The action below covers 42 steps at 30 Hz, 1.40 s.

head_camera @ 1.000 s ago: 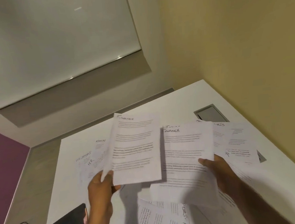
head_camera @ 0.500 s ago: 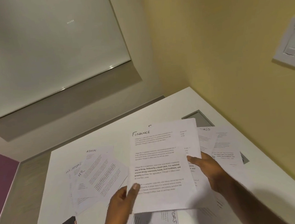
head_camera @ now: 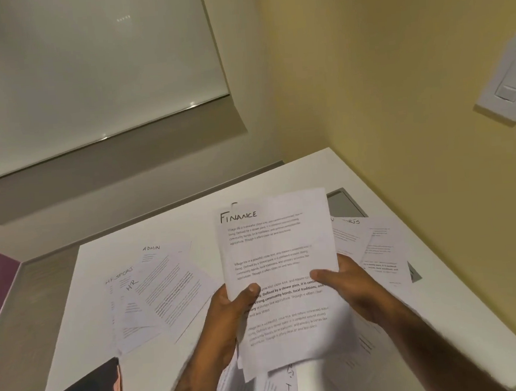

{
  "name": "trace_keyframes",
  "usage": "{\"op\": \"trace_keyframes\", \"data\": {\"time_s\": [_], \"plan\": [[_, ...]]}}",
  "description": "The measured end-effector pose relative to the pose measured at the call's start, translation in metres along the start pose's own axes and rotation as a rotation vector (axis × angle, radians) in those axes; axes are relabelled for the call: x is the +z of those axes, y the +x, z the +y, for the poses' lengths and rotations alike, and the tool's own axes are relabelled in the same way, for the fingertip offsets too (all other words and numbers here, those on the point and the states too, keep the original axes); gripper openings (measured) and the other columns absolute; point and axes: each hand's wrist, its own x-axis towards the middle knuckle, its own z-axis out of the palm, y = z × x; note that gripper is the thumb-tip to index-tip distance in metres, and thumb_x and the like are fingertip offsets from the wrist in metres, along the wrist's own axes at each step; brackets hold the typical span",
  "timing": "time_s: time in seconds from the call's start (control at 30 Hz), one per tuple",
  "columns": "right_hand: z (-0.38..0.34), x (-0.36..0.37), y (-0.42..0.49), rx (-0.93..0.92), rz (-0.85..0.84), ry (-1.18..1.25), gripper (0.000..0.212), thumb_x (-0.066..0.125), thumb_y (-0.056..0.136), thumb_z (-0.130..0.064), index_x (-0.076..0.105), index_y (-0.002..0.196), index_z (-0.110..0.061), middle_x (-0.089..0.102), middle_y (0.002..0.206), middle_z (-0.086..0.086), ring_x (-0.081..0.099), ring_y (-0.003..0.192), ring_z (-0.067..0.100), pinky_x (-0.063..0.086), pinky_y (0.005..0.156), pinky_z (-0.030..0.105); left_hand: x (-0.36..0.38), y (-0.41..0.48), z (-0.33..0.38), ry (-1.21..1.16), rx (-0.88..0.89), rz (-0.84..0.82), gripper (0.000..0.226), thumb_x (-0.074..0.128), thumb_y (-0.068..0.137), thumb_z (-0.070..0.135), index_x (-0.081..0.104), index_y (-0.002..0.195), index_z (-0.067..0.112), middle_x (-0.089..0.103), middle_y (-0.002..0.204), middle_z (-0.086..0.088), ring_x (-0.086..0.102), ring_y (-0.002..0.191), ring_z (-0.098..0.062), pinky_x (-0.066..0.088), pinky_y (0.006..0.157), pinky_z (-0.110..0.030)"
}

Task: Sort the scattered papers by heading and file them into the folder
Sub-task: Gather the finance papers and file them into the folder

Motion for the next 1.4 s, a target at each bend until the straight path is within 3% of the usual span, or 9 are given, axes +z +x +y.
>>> {"op": "trace_keyframes", "data": {"time_s": [0.1,0.3,0.53,0.63,0.73,0.83,1.0,1.2,1.4], "plan": [[-0.001,0.003,0.001,-0.006,0.004,-0.196,0.041,0.066,0.093,-0.016,0.065,0.133,-0.024,0.074,0.123,-0.007,0.070,0.113,0.016,0.054,0.103,0.046,0.001,-0.005,-0.006,0.025,0.018,-0.057,0.026,0.063,0.095,0.005,0.071,0.119,0.010,0.077,0.114,-0.010,0.073,0.106,-0.028,0.060,0.082,-0.032],[0.008,0.003,0.006,-0.052,0.047,-0.273,0.040,0.065,0.088,-0.012,0.071,0.127,-0.018,0.076,0.119,-0.005,0.072,0.111,0.016,0.054,0.104,0.045,-0.012,0.004,-0.027,0.081,0.118,0.183,0.022,0.065,0.095,0.008,0.072,0.109,0.023,0.080,0.102,0.004,0.076,0.093,-0.016,0.058,0.076,-0.027],[0.022,0.007,0.008,-0.053,0.144,-0.317,0.031,0.063,0.095,-0.005,0.071,0.118,-0.024,0.075,0.108,-0.018,0.069,0.093,-0.008,0.049,0.074,0.005,-0.017,0.008,-0.056,0.135,0.167,0.206,0.017,0.071,0.093,0.015,0.073,0.105,0.027,0.079,0.098,0.008,0.075,0.092,-0.013,0.056,0.084,-0.030],[0.032,0.006,0.011,-0.016,0.169,-0.350,0.031,0.062,0.092,-0.003,0.069,0.117,-0.022,0.074,0.107,-0.011,0.070,0.098,0.004,0.052,0.076,0.015,-0.023,0.012,-0.069,0.193,0.152,0.219,0.017,0.080,0.081,0.031,0.075,0.097,0.036,0.074,0.095,0.005,0.069,0.086,-0.019,0.052,0.084,-0.033],[0.047,0.008,0.012,0.022,0.195,-0.386,0.031,0.059,0.091,-0.002,0.067,0.115,-0.019,0.073,0.109,0.000,0.068,0.103,0.019,0.054,0.082,0.028,-0.019,0.016,-0.084,0.236,0.161,0.188,0.030,0.074,0.090,0.010,0.072,0.105,0.036,0.077,0.104,0.010,0.071,0.101,-0.008,0.053,0.093,-0.033],[0.052,0.015,0.010,0.037,0.233,-0.382,0.031,0.056,0.095,-0.002,0.062,0.120,-0.020,0.068,0.104,-0.002,0.065,0.095,0.013,0.051,0.080,0.026,-0.009,0.020,-0.090,0.200,0.144,0.216,0.029,0.068,0.095,0.012,0.065,0.102,0.041,0.073,0.103,0.016,0.070,0.092,0.005,0.053,0.088,-0.027],[0.055,0.014,0.011,-0.012,0.250,-0.334,0.035,0.056,0.097,-0.007,0.063,0.130,-0.020,0.070,0.116,-0.002,0.066,0.106,0.015,0.056,0.082,0.024,-0.009,0.027,-0.083,0.143,0.150,0.249,0.020,0.068,0.095,0.017,0.068,0.113,0.026,0.075,0.106,0.005,0.071,0.099,-0.013,0.057,0.085,-0.033],[0.064,0.006,0.008,0.024,0.221,-0.259,0.048,0.051,0.087,0.005,0.062,0.123,-0.025,0.072,0.115,-0.001,0.068,0.110,0.018,0.060,0.093,0.037,-0.001,0.028,-0.093,0.041,0.105,0.260,0.026,0.071,0.092,0.009,0.067,0.104,0.032,0.074,0.105,0.007,0.070,0.100,-0.011,0.056,0.088,-0.032],[0.069,0.009,0.010,0.000,0.240,-0.211,0.055,0.045,0.087,0.007,0.057,0.130,-0.026,0.068,0.120,0.000,0.063,0.113,0.017,0.057,0.091,0.034,-0.002,0.032,-0.100,0.035,0.058,0.193,0.025,0.073,0.091,0.008,0.071,0.109,0.025,0.079,0.105,0.006,0.074,0.099,-0.012,0.056,0.096,-0.039]]}}
